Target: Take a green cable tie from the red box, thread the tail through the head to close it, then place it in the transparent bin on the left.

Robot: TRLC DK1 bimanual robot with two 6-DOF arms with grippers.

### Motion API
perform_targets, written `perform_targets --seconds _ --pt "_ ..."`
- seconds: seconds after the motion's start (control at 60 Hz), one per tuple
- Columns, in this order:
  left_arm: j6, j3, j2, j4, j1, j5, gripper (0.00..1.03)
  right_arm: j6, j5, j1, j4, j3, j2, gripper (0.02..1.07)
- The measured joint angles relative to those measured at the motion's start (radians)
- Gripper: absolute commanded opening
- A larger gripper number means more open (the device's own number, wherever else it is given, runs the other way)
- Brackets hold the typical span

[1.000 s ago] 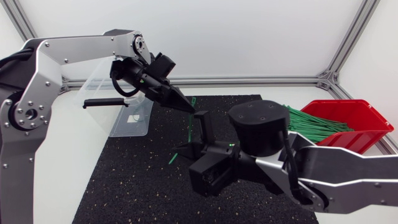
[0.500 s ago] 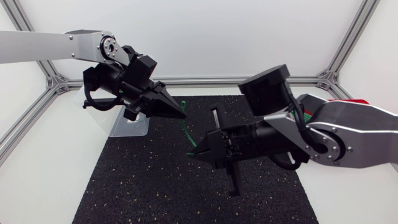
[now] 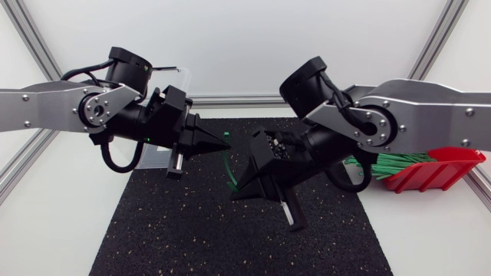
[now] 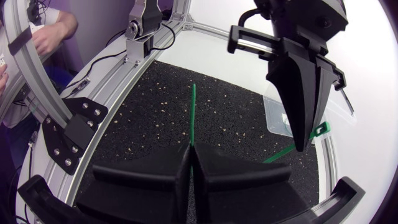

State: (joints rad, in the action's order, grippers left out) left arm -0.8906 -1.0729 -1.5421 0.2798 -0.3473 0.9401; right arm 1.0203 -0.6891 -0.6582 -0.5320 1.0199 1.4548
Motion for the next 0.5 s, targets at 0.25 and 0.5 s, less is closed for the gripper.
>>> perform_targets --seconds 0.25,0.5 --pt "0.08 0.122 0.066 -0.199 -0.032 -0.109 0.03 0.0 -0.089 0.047 -0.135 0.098 0.081 0.07" --pt "0.109 0.243 0.122 -0.401 -0.043 -0.196 0.03 0.001 -0.135 0.058 -0.249 0.171 0.149 0.07"
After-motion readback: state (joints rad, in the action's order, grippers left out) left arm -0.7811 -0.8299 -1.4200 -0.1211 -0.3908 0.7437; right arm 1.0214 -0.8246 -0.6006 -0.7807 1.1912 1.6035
